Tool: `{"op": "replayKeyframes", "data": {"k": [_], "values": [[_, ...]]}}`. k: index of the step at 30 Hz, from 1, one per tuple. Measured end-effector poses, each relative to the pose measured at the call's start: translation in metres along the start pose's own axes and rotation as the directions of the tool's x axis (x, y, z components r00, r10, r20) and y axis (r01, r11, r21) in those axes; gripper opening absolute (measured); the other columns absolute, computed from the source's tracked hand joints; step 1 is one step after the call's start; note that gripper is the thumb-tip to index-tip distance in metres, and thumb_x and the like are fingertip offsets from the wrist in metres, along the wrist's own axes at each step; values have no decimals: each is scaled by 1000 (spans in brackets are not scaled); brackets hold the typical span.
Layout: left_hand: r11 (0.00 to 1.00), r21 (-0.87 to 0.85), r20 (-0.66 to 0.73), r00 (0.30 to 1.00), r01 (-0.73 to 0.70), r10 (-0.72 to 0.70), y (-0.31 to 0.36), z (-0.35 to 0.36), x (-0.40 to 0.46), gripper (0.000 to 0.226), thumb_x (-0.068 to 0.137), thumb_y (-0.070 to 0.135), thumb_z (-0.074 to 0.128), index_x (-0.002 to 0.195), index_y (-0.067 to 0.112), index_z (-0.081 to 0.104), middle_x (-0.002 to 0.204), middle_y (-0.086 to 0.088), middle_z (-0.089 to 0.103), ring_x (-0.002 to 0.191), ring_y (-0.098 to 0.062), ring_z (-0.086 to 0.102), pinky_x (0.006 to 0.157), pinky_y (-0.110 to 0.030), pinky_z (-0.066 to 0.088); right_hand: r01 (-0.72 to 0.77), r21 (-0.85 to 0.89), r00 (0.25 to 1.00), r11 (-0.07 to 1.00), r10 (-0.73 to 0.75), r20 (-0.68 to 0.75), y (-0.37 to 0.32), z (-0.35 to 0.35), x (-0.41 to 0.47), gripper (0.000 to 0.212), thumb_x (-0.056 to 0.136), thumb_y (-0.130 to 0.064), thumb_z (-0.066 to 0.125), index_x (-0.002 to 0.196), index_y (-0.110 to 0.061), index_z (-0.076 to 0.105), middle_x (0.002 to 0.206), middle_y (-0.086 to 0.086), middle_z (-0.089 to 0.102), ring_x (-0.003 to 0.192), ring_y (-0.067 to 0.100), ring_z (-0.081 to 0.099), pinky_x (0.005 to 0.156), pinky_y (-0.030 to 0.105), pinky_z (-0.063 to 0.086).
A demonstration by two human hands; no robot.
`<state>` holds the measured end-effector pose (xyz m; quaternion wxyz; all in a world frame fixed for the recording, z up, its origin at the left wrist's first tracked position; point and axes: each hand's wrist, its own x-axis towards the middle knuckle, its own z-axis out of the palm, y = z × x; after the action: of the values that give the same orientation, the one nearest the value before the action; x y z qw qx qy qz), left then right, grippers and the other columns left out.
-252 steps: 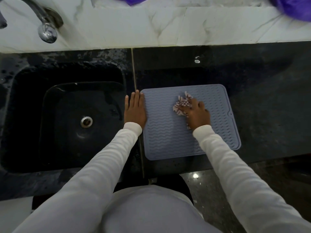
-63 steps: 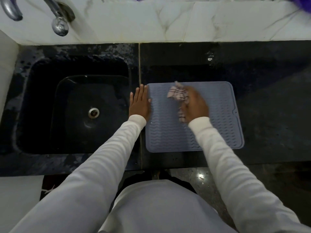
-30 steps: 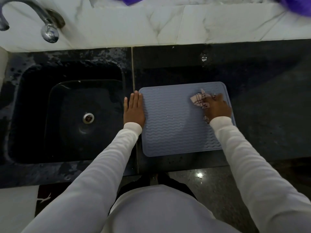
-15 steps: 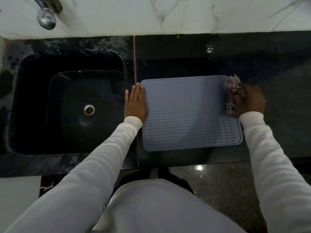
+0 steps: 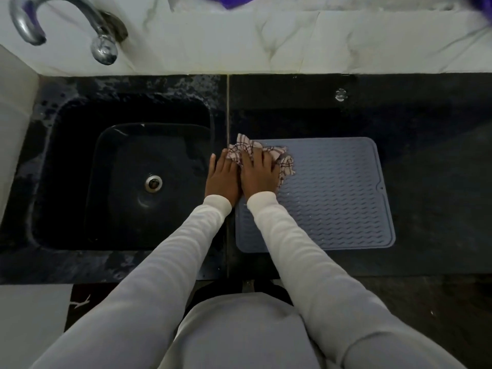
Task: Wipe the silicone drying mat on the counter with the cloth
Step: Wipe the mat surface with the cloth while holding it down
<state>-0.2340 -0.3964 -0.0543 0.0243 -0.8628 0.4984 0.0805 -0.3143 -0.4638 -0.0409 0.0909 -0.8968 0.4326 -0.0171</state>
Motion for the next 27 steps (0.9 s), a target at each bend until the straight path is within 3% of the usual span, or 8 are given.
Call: {"op": "replayKeyframes", "data": {"k": [5, 10, 13, 17, 23, 27], "values": [[1000, 22, -4, 1000, 16, -16, 3, 0, 0, 59, 102, 31, 33, 155, 8, 19, 162, -9, 22, 151, -26, 10, 123, -48, -3, 3, -36, 997, 999, 0, 77, 1, -11, 18, 39, 96, -25, 48, 134, -23, 49, 140, 15, 43, 123, 39, 44, 95, 52, 42], [1000, -7, -26, 999, 29, -29, 3, 2, 0, 60, 103, 27, 30, 156, 11, 10, 164, -8, 11, 152, -25, 7, 122, -48, -6, 11, -59, 987, 998, -1, 162, 22, -25, 22, 51, 92, -16, 55, 141, -20, 40, 144, 23, 31, 120, 44, 45, 95, 54, 45], [999, -7, 2, 999, 34, -34, 3, 5, 1, 63, 104, 31, 27, 157, 11, 1, 165, -8, 2, 152, -24, 2, 122, -48, -7, -51, -79, 984, 996, 64, 164, 53, -27, 25, 50, 97, -18, 45, 146, -22, 34, 150, 26, 23, 122, 46, 45, 99, 55, 42], [999, -28, -2, 999, 33, -33, 3, 4, 0, 60, 104, 25, 23, 157, 11, -2, 165, -9, 0, 152, -24, 0, 122, -47, -8, -205, 0, 975, 979, 204, 92, 122, -40, 30, 45, 94, -17, 44, 139, -24, 46, 136, 25, 40, 113, 45, 51, 91, 50, 46], [997, -77, 1, 1000, 28, -28, 4, 3, 0, 59, 104, 23, 25, 157, 10, 1, 165, -10, 2, 152, -26, 0, 121, -46, -10, -358, -45, 928, 933, 360, 96, 172, -57, 33, 43, 93, -28, 53, 136, -30, 48, 133, 22, 40, 102, 45, 56, 84, 52, 48], [996, -90, -14, 1000, -7, 6, 0, -2, 2, 59, 101, 26, 28, 156, 10, 12, 163, -11, 14, 151, -28, 12, 122, -48, -5, -265, 92, 964, 960, 265, 15, 142, -57, 37, 40, 92, -29, 55, 132, -25, 55, 120, 19, 49, 96, 41, 58, 79, 47, 49]]}}
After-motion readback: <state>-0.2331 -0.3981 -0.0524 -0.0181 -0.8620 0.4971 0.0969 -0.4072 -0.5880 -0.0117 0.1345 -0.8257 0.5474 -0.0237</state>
